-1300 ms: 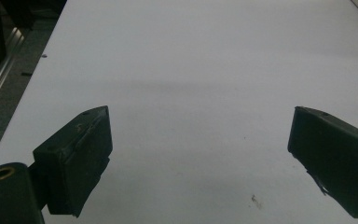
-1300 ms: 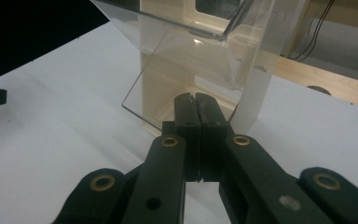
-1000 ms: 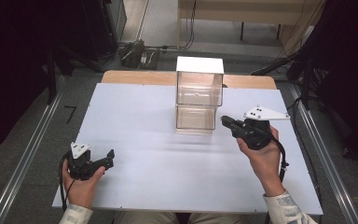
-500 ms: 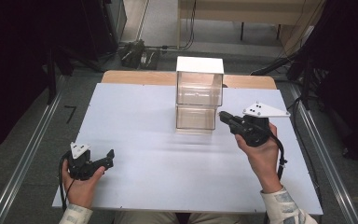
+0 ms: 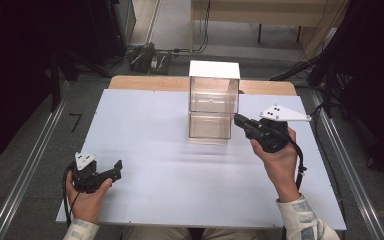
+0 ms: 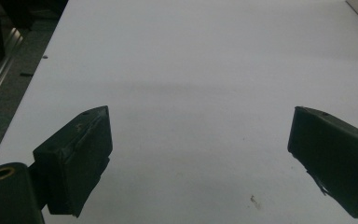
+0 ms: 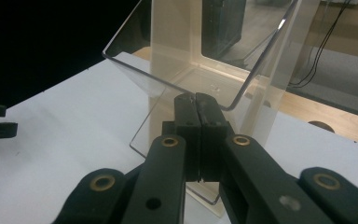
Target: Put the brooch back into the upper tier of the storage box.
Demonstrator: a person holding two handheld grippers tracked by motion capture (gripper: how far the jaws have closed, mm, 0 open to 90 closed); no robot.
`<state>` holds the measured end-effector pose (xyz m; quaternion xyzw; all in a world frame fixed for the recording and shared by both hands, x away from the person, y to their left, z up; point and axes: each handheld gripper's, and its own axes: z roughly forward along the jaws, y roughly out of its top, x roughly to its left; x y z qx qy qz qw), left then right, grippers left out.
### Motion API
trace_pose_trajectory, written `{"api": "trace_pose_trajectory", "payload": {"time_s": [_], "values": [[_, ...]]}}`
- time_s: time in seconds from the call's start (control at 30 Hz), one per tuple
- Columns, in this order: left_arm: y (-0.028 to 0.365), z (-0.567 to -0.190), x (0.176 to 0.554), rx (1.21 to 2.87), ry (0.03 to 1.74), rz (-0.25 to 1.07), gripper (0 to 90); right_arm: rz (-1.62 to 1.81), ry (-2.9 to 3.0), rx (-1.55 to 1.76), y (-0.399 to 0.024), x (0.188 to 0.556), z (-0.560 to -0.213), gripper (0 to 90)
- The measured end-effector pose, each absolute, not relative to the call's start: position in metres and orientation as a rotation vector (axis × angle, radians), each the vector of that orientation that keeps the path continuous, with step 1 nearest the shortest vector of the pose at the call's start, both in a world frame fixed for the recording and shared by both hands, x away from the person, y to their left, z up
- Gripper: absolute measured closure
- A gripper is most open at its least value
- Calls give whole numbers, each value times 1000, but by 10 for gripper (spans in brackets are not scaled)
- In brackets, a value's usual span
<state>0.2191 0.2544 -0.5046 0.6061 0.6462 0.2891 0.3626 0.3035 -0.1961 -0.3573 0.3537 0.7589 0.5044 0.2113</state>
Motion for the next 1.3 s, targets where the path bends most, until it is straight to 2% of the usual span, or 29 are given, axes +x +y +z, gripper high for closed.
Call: {"api": "trace_pose_trajectory", "payload": {"time_s": [1.3], "values": [[255,-504,219,1558,1659,742,74,1405,2075,1022,-184,333,-351,859]]}}
